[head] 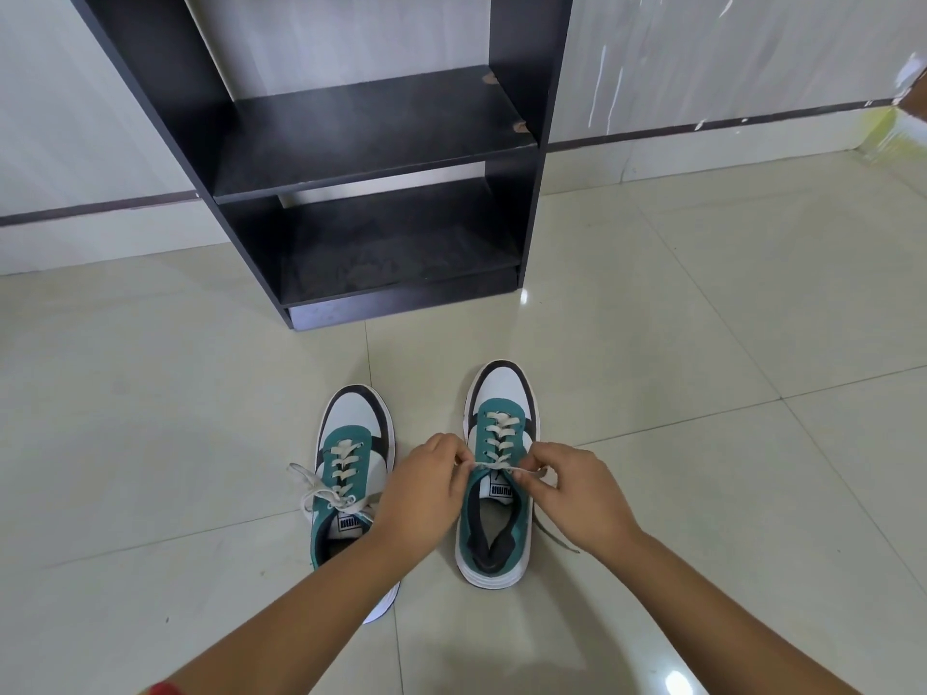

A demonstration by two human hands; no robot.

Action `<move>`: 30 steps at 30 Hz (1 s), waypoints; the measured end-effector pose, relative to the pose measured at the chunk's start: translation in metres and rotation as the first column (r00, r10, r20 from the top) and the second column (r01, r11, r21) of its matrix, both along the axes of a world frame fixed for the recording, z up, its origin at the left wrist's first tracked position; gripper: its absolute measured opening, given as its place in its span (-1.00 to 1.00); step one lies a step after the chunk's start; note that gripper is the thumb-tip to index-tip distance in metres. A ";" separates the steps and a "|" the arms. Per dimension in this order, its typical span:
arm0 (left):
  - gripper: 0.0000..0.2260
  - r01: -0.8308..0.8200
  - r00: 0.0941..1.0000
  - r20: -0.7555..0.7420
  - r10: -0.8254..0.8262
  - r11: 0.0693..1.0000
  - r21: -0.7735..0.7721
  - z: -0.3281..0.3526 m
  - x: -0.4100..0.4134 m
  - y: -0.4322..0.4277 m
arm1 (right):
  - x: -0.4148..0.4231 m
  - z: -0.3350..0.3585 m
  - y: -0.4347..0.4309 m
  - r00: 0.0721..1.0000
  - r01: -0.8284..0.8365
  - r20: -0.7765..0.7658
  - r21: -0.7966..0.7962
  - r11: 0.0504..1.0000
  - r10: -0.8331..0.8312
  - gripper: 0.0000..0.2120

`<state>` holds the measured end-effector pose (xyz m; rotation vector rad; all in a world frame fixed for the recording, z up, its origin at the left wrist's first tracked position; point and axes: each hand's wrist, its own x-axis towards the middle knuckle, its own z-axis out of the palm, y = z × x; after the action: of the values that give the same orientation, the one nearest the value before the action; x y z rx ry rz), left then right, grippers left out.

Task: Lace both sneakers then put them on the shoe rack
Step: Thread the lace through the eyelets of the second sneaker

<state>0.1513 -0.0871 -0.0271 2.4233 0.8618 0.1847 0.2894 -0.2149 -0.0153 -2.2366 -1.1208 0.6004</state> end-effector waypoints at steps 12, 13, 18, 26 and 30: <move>-0.81 0.067 0.985 -0.166 -0.041 0.985 0.160 -0.006 -0.005 0.007 | 0.008 -0.011 0.002 0.735 0.382 -0.587 -0.053 0.922 -0.339 -0.80; -0.81 0.063 0.985 -0.168 -0.037 0.986 0.152 -0.006 -0.005 0.007 | 0.007 -0.012 0.002 0.709 0.406 -0.610 -0.059 0.912 -0.355 -0.81; -0.80 0.033 0.982 -0.188 -0.003 0.987 0.160 -0.012 -0.008 0.010 | 0.005 -0.019 0.001 0.645 0.478 -0.655 -0.057 0.877 -0.394 -0.81; -0.78 0.041 0.969 -0.245 -0.017 0.995 0.092 -0.014 -0.007 0.018 | 0.011 -0.015 -0.004 0.843 0.298 -0.449 -0.067 0.952 -0.296 -0.78; -0.75 -0.078 0.996 0.020 0.090 0.939 -0.335 -0.004 -0.008 0.014 | 0.010 -0.004 -0.005 0.870 0.216 -0.464 0.053 0.975 -0.167 -0.78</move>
<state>0.1436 -0.0730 -0.0309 2.0637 0.9019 0.1026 0.2997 -0.2204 -0.0194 -1.9421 -0.6640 0.9037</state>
